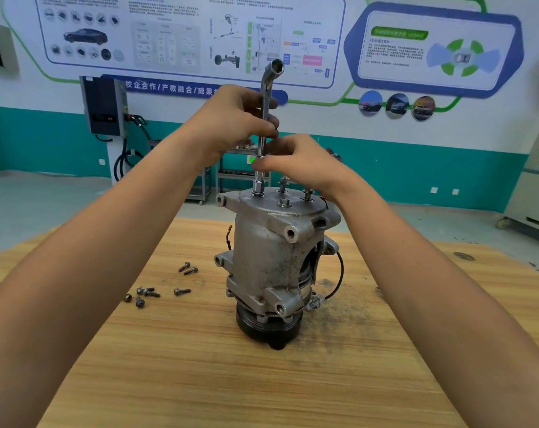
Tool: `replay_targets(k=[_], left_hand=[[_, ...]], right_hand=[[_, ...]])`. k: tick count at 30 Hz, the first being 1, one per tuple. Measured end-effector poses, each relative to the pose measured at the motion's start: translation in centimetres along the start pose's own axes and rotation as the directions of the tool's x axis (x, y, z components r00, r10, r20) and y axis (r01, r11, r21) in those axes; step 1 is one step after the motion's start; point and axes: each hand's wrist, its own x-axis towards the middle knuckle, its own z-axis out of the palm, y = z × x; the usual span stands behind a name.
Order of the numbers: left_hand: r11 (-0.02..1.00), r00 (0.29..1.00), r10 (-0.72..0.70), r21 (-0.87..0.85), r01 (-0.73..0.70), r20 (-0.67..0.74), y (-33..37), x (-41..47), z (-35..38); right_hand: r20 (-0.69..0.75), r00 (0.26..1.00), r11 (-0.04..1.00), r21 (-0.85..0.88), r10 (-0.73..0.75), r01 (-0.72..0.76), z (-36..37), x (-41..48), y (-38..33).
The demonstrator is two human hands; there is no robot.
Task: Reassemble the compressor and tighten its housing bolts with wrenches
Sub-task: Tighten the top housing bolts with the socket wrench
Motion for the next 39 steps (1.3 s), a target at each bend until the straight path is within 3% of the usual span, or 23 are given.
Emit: replay_targets(k=[2, 4, 6, 9, 11, 15, 18, 23, 26, 29, 33, 34, 36, 39], left_hand=[[0.999, 1.000, -0.012, -0.048, 0.013, 0.021, -0.1, 0.1, -0.1], [1.000, 1.000, 0.007, 0.017, -0.007, 0.013, -0.1, 0.0, 0.2], [0.993, 0.997, 0.052, 0.110, -0.045, -0.065, -0.1, 0.1, 0.4], [0.990, 0.978, 0.097, 0.114, -0.076, -0.184, 0.0, 0.5, 0.4], [0.992, 0.972, 0.099, 0.100, -0.080, -0.214, 0.0, 0.7, 0.2], [0.995, 0.976, 0.042, -0.074, -0.059, -0.213, -0.2, 0.7, 0.2], [0.982, 0.984, -0.007, -0.187, -0.027, -0.178, -0.1, 0.7, 0.3], [0.993, 0.973, 0.118, 0.042, -0.111, -0.197, 0.9, 0.5, 1.0], [0.980, 0.938, 0.195, 0.090, -0.177, -0.285, 1.1, 0.7, 0.8], [0.970, 0.966, 0.105, -0.190, -0.151, -0.236, 1.0, 0.6, 0.7], [0.861, 0.997, -0.074, -0.507, 0.048, -0.031, 0.8, 0.6, 0.4], [0.866, 0.995, -0.099, -0.494, 0.075, -0.022, 0.8, 0.7, 0.4], [0.948, 0.992, -0.088, -0.312, 0.056, -0.092, 0.8, 0.8, 0.5], [0.996, 0.971, 0.046, -0.059, -0.061, -0.233, 0.8, 0.9, 0.5]], right_hand=[[0.035, 0.999, 1.000, 0.000, -0.001, 0.001, -0.1, -0.1, -0.2], [0.038, 0.999, 1.000, 0.008, -0.021, 0.020, -0.1, -0.2, -0.3], [-0.006, 1.000, 0.999, -0.017, -0.028, 0.028, 0.1, -0.2, -0.3], [-0.119, 0.991, 0.995, -0.091, -0.057, 0.046, 0.6, 0.2, 0.0], [-0.091, 0.994, 0.995, -0.081, -0.068, 0.060, 0.8, 0.2, 0.0], [0.091, 0.995, 0.994, 0.103, -0.045, 0.036, 0.2, -0.2, -0.3], [0.042, 0.998, 0.999, 0.006, -0.049, 0.049, -0.1, -0.3, -0.4], [-0.152, 0.984, 0.970, -0.234, -0.094, 0.057, 0.7, 0.2, -0.2], [0.002, 0.996, 0.995, -0.044, -0.089, 0.088, 0.5, -0.1, -0.5], [0.103, 0.992, 0.988, 0.140, -0.079, 0.064, -0.1, -0.3, -0.5], [-0.063, 0.994, 0.996, 0.001, -0.091, 0.092, 0.4, -0.1, -0.6], [-0.121, 0.986, 0.992, -0.072, -0.112, 0.104, 0.6, 0.1, -0.6], [-0.180, 0.973, 0.978, -0.176, -0.144, 0.112, 0.8, 0.4, -0.5], [-0.012, 0.997, 0.996, -0.029, -0.079, 0.079, 0.6, 0.3, -0.7]])
